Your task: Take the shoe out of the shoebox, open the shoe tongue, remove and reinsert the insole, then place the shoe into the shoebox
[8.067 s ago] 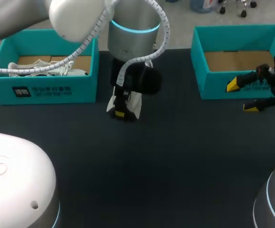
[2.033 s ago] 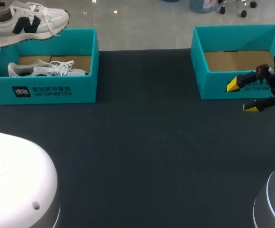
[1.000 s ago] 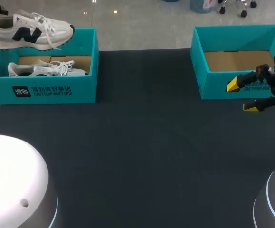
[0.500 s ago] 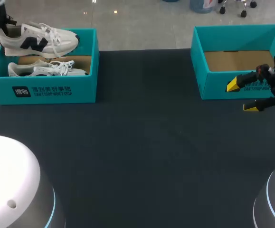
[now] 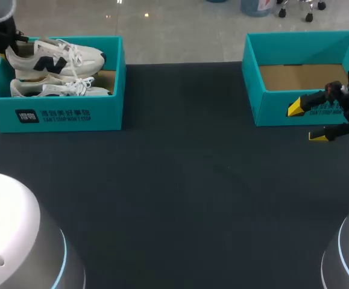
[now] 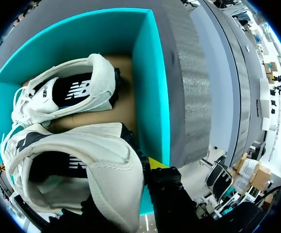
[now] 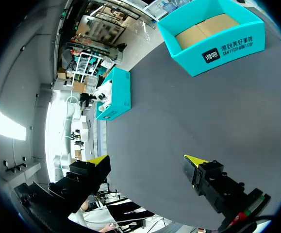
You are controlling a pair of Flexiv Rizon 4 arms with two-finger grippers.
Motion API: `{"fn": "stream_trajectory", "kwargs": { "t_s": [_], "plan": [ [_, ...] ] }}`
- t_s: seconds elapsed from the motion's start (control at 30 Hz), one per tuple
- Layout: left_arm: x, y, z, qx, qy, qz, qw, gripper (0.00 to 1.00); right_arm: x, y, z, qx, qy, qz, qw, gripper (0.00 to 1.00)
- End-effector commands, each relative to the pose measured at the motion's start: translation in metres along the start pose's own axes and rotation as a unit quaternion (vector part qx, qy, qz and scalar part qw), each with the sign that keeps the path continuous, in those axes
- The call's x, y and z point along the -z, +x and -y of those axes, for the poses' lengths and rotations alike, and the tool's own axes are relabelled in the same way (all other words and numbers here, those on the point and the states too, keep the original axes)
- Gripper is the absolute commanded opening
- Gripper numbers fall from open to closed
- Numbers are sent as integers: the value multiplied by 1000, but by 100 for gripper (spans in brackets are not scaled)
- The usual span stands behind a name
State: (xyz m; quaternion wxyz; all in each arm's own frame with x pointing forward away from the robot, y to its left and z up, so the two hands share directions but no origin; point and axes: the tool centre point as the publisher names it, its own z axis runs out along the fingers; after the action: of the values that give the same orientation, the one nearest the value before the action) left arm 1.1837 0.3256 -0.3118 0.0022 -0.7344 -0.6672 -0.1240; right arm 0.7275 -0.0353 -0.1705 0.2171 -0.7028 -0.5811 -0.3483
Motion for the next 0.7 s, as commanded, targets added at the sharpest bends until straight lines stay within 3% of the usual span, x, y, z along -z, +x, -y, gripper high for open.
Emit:
{"fn": "stream_trajectory", "kwargs": {
  "t_s": [0.03,0.7],
  "plan": [
    [-17,-6,-7,-3,3,-1,1000,0,0,0,0,-1,0,2,1000,100],
    [-66,-26,-17,-14,39,2,999,0,0,0,0,-1,0,2,1000,100]
  ]
}}
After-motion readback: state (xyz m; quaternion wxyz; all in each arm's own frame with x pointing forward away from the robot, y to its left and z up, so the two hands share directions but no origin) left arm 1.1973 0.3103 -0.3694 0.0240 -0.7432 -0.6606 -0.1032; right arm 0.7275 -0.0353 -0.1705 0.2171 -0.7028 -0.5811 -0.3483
